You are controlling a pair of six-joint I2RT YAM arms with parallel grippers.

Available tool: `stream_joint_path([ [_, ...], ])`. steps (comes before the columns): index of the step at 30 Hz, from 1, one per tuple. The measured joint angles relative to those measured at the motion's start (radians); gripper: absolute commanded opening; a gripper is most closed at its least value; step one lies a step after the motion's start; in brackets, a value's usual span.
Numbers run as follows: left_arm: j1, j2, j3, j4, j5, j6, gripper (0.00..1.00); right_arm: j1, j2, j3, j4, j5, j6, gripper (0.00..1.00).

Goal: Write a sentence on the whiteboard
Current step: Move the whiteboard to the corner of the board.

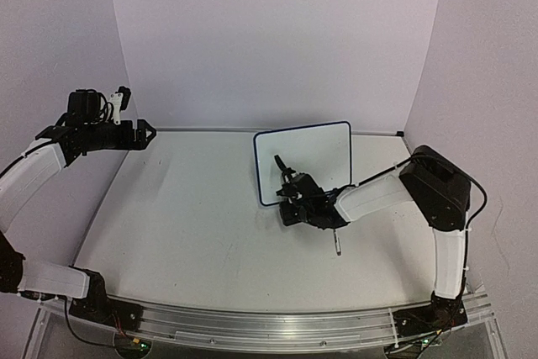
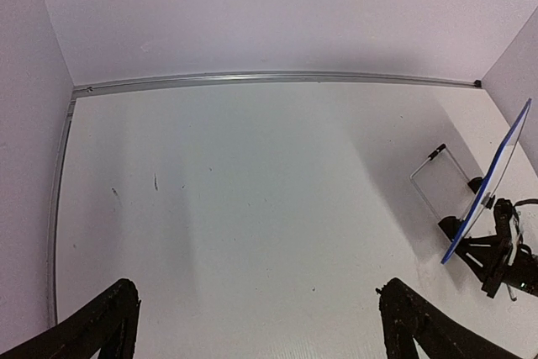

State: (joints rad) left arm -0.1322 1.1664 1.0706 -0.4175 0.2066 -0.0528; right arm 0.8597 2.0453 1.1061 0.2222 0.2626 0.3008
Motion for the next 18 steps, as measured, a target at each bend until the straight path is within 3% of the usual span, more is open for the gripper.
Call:
stream_joint_path([
  [14, 0.000, 0.000, 0.000, 0.000, -0.001, -0.008, 0.99, 0.204, 0.175, 0.264, -0.143, 0.112, 0.122, 0.01],
  [16, 0.000, 0.000, 0.000, 0.000, -0.001, -0.008, 0.99, 0.217, 0.196, 0.302, -0.162, 0.122, 0.139, 0.09],
  [18, 0.000, 0.000, 0.000, 0.000, -0.002, -0.008, 0.99, 0.222, 0.203, 0.318, -0.175, 0.122, 0.147, 0.25],
])
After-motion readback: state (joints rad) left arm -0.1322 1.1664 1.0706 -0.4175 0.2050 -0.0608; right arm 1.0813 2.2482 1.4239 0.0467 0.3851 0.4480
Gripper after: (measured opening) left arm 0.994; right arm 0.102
